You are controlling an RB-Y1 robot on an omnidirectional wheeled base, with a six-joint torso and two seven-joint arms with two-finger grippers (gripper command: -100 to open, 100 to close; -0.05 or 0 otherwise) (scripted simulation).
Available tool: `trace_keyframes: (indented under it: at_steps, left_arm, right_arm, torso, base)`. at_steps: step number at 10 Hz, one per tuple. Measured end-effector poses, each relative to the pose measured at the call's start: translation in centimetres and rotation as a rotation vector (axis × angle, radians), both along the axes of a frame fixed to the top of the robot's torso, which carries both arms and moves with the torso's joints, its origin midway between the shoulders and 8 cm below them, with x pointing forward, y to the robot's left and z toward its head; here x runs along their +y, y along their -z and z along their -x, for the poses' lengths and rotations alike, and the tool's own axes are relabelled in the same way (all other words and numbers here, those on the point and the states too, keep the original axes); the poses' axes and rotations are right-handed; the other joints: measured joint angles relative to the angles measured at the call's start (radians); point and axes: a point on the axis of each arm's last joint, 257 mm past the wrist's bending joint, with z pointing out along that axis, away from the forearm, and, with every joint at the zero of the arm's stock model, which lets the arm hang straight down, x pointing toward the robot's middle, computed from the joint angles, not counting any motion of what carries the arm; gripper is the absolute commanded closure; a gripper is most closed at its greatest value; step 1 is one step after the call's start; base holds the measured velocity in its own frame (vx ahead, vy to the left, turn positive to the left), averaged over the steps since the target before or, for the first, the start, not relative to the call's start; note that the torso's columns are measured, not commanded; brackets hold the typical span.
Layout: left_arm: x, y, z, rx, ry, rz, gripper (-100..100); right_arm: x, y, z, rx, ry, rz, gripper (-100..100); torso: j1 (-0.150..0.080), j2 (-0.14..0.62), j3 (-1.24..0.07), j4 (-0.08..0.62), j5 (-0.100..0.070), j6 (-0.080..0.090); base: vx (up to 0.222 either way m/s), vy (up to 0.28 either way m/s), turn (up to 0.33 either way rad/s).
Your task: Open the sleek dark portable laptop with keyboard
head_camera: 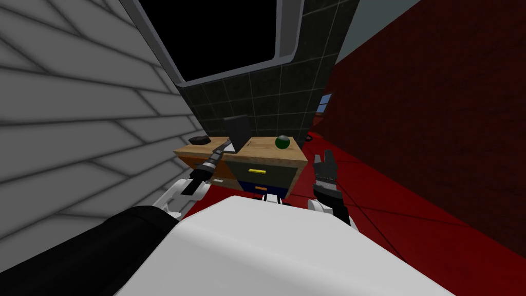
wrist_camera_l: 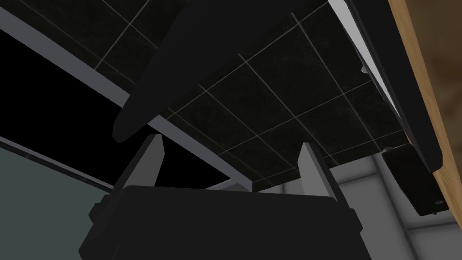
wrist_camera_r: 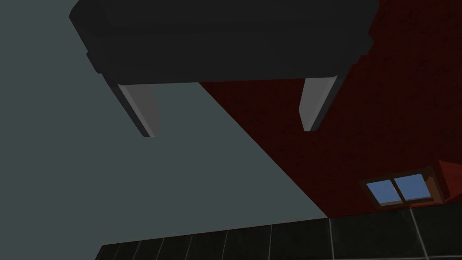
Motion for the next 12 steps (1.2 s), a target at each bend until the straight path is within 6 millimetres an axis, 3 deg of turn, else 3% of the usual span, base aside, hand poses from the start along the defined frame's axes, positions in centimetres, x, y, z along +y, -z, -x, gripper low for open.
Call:
trace_keyframes:
  at_steps: [4, 12]
  left_arm:
    - [3.6, 0.4, 0.0, 0.076, -0.087, -0.062, -100]
    - [9.2, -1.6, 0.0, 0.166, -0.246, -0.196, -100]
  right_arm:
    - [0.0, 0.0, 0.0, 0.0, 0.0, 0.0, 0]
    - [0.0, 0.0, 0.0, 0.0, 0.0, 0.0, 0]
  torso:
    - [0.001, 0.001, 0.0, 0.0, 0.0, -0.001]
    - [0.001, 0.0, 0.0, 0.0, 0.0, 0.0]
  base:
    - [0.007, -0.042, -0.122]
    - [0.012, -0.041, -0.135]
